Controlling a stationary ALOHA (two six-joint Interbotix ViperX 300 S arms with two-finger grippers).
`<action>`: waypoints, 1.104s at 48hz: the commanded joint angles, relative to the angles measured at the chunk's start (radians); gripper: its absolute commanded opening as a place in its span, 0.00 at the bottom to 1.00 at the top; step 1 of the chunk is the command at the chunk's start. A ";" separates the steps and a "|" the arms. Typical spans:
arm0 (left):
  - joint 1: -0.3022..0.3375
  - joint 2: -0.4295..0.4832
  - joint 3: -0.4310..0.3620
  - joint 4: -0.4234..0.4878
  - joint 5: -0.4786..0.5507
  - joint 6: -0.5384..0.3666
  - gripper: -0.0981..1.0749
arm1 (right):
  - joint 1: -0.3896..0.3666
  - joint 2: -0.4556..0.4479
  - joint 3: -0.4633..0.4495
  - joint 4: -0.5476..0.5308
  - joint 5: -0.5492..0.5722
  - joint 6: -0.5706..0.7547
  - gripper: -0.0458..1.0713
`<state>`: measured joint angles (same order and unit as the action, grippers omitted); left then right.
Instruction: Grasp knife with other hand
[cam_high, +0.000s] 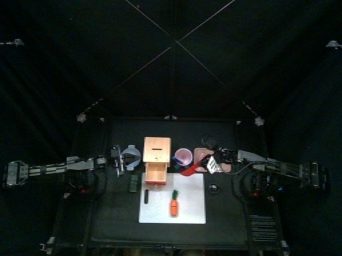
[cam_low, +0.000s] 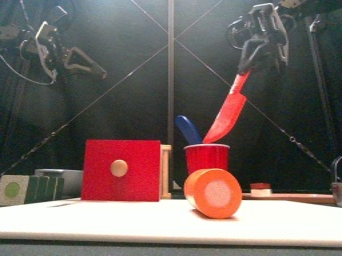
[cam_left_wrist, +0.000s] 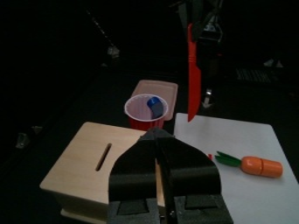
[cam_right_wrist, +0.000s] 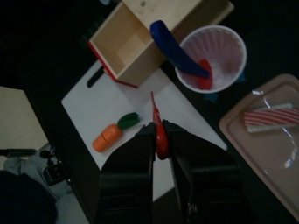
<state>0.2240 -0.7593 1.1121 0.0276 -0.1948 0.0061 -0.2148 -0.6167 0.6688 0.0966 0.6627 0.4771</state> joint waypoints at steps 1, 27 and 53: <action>-0.031 0.038 -0.048 0.009 -0.011 0.002 0.32 | 0.048 -0.032 0.051 -0.006 -0.120 -0.018 0.48; -0.207 0.337 -0.112 -0.003 -0.222 -0.005 0.54 | 0.196 -0.012 0.252 -0.270 -0.663 -0.006 0.29; -0.314 0.653 -0.259 -0.014 -0.345 -0.008 0.75 | 0.224 0.075 0.239 -0.385 -0.804 -0.014 0.29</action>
<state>-0.0798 -0.1227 0.8882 0.0169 -0.5108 -0.0015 0.0092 -0.5354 0.9357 -0.2869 -0.1258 0.4617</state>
